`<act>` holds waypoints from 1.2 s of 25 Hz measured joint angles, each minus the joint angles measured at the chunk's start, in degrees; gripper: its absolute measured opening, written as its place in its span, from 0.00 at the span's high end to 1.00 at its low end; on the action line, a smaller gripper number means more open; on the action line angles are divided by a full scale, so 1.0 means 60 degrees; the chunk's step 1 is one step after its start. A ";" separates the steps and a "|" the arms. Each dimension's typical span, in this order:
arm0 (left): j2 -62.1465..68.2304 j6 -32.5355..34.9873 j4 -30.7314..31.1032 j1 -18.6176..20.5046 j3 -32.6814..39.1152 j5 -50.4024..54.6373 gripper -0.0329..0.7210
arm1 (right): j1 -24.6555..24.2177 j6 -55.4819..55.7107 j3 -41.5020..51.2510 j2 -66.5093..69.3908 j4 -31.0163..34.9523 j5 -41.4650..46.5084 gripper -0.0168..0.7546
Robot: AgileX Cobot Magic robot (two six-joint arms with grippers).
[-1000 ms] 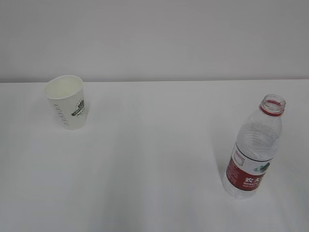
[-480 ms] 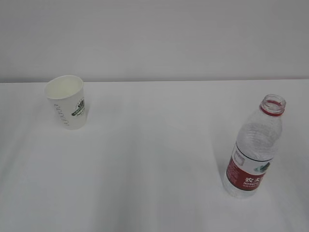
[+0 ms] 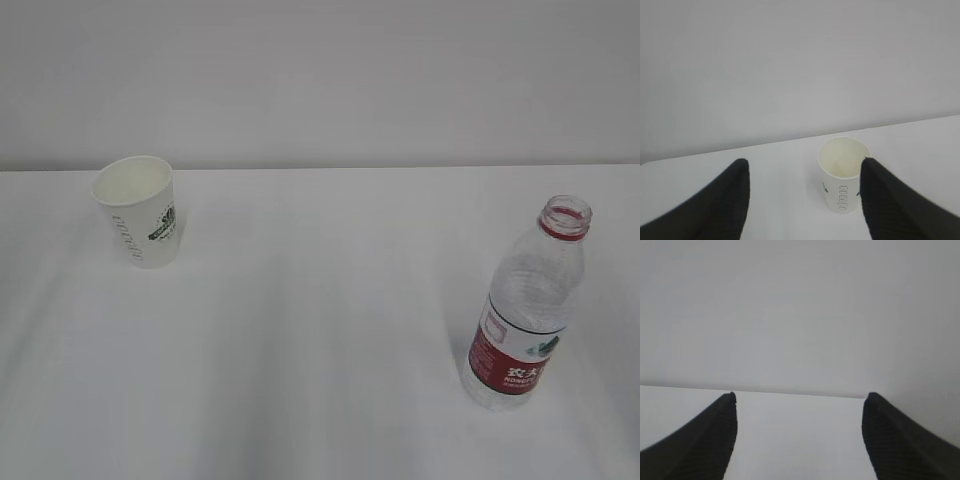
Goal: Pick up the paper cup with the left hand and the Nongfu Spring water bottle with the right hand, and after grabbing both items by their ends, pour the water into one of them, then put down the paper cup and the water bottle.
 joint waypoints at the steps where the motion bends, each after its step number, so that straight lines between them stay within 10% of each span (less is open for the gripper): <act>1: 0.0000 0.0000 0.0000 0.0000 0.0000 0.0000 0.29 | 0.0000 0.0000 0.0000 0.0025 0.0000 -0.0015 0.22; 17: -0.0033 0.0000 0.0329 0.0000 0.0219 -0.0323 0.29 | 0.0000 0.0000 0.0085 0.0248 -0.0036 -0.0545 0.22; 30: -0.0011 0.0000 0.0513 0.0000 0.2651 -0.3907 0.31 | 0.0000 0.0019 0.2349 0.0370 -0.0036 -0.3923 0.22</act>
